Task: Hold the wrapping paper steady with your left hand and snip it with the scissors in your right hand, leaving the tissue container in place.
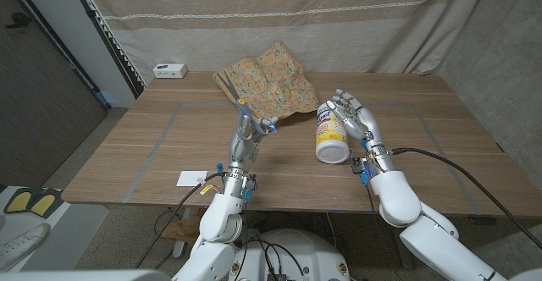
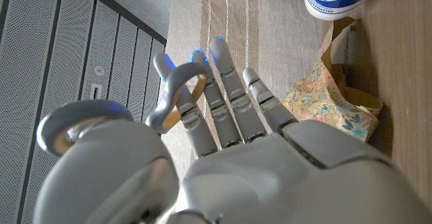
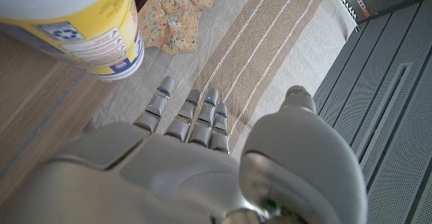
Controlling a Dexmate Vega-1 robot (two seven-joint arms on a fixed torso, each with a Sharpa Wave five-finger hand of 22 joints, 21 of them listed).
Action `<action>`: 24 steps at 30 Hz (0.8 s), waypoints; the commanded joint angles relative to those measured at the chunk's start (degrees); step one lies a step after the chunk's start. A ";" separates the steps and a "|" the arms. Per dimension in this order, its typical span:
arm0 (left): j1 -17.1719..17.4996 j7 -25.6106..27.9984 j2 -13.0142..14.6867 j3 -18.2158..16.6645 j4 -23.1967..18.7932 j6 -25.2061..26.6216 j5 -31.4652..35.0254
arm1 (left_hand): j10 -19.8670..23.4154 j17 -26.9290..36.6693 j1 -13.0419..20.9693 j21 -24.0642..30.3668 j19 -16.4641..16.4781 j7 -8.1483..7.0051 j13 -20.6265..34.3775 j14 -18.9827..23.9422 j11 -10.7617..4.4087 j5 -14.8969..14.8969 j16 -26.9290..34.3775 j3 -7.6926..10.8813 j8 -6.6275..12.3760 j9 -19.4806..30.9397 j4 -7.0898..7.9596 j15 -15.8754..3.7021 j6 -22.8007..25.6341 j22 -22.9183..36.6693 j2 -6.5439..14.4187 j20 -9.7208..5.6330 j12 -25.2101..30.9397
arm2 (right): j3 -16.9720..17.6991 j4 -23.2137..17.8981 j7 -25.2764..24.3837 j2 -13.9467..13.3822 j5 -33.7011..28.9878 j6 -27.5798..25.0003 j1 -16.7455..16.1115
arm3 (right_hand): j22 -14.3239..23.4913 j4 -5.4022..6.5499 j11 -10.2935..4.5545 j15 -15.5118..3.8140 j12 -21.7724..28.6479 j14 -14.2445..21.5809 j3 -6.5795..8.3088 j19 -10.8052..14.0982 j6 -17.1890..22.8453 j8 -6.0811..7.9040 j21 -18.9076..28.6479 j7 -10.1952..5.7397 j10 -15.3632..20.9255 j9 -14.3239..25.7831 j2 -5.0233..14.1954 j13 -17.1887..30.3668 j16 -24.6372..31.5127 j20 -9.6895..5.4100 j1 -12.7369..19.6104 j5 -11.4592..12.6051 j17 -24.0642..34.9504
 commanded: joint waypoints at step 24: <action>11.38 15.15 13.09 -6.49 -23.81 20.32 4.28 | 7.15 -0.41 -3.01 -0.64 0.99 6.50 0.20 1.60 -4.08 -0.72 0.43 0.06 0.35 1.13 -1.12 -4.92 -3.11 -0.52 -0.09 0.64 1.64 | 0.25 -0.20 0.73 -0.84 1.90 -1.58 0.44 | 0.22 -0.14 -0.04 0.58 -0.25 -1.23 -0.65 -0.41 -1.03 0.27 -0.69 0.27 -1.11 -0.05 0.43 0.08 -0.02 0.60 -0.54 0.80 -0.39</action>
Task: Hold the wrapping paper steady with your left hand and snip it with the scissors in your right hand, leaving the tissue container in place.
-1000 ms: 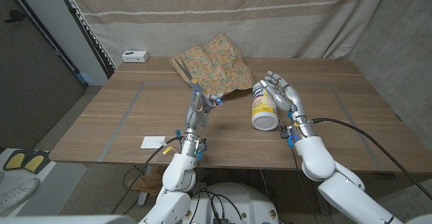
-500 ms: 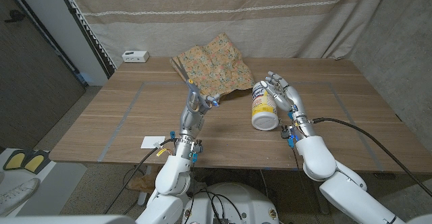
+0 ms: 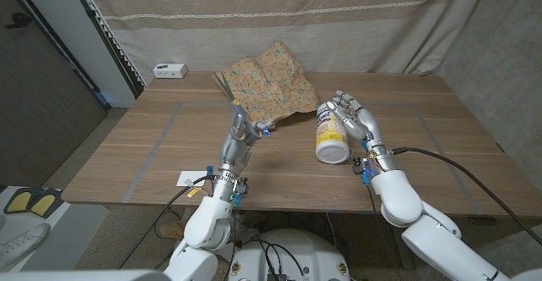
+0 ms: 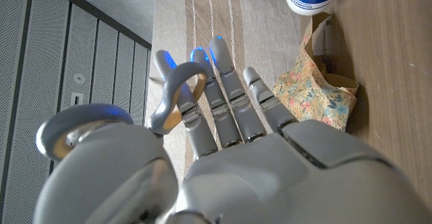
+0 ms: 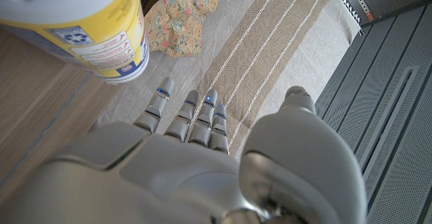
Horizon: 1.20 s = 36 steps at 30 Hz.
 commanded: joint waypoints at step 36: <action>10.68 8.70 15.88 -12.10 -22.42 25.01 -3.61 | 4.80 -3.69 -4.91 -1.67 0.27 8.89 1.83 0.17 -1.64 0.06 -1.16 -0.20 -0.20 3.48 -0.59 -1.54 -3.74 -0.82 0.23 1.99 1.49 | -0.82 1.20 0.53 -1.28 0.49 -0.96 2.13 | 0.21 -0.23 -0.20 0.41 -0.32 -0.68 -0.79 -0.52 -0.70 0.37 -0.79 0.17 -0.99 -0.22 0.24 0.00 0.00 0.78 -0.25 0.68 -0.31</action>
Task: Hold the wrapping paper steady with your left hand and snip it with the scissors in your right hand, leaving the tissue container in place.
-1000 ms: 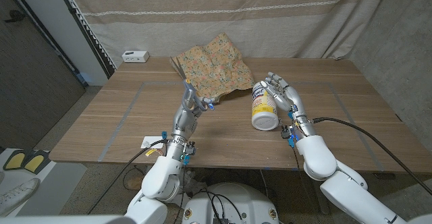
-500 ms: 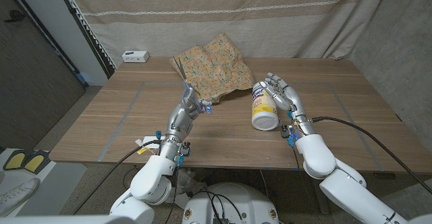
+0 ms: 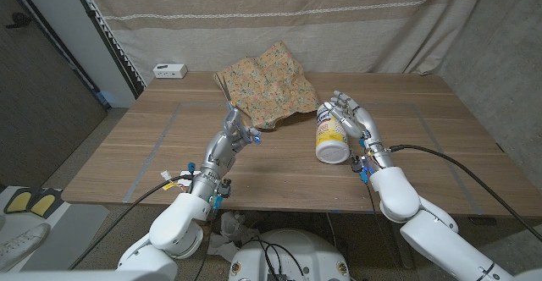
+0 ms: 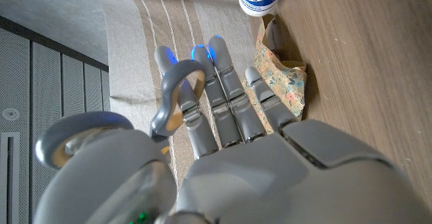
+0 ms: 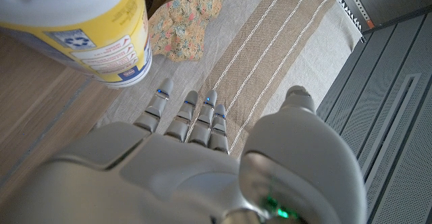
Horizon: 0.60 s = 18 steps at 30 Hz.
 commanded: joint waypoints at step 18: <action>0.23 -1.26 2.80 -2.91 -1.99 4.70 -2.56 | 3.47 -0.33 -5.08 -0.86 0.01 7.50 0.46 -0.71 -1.16 -0.12 0.37 -0.18 -1.44 0.39 1.38 -0.31 -6.20 -0.41 0.12 1.29 0.91 | 0.61 0.06 0.94 -1.32 0.54 0.06 0.33 | 0.16 0.22 0.27 0.29 -0.70 -1.17 -1.40 -1.08 -1.26 0.13 -1.19 0.27 -1.25 -0.04 -0.27 -0.24 -0.20 1.42 -1.25 0.24 -0.36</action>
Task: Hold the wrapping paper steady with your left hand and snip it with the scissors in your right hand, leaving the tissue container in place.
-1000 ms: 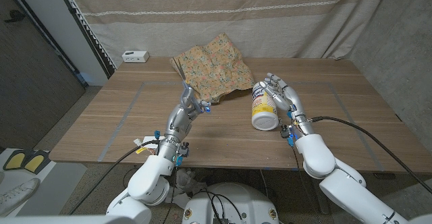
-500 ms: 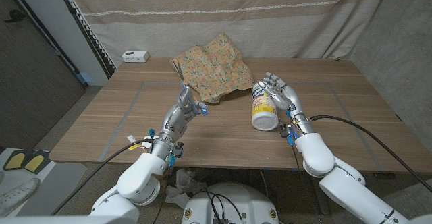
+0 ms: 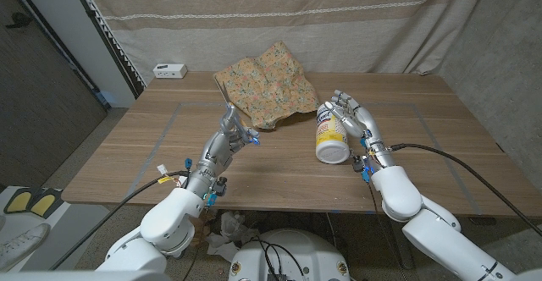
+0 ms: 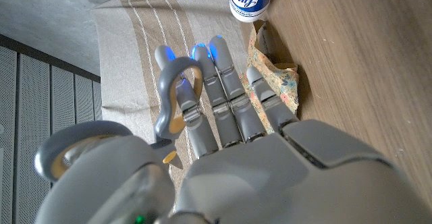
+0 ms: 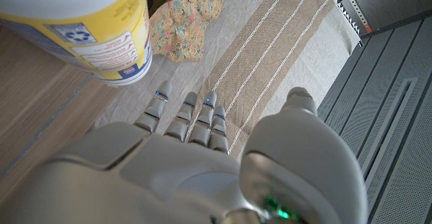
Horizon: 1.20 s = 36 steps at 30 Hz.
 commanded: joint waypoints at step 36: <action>-3.97 -6.19 -2.27 3.02 7.56 -6.67 -0.93 | -2.81 -1.36 0.73 -1.54 -1.20 4.57 0.98 -5.14 -3.69 1.05 -0.78 0.81 -2.23 -0.16 -0.72 -0.59 -6.18 -0.30 1.54 0.06 -0.56 | -0.51 0.36 0.14 -0.29 0.15 -1.35 1.57 | 0.13 -0.09 0.18 -0.11 -0.43 -0.39 -1.02 0.07 -0.89 0.25 -0.89 0.35 -0.35 -0.16 0.11 -0.28 0.25 0.47 -0.53 0.48 -0.27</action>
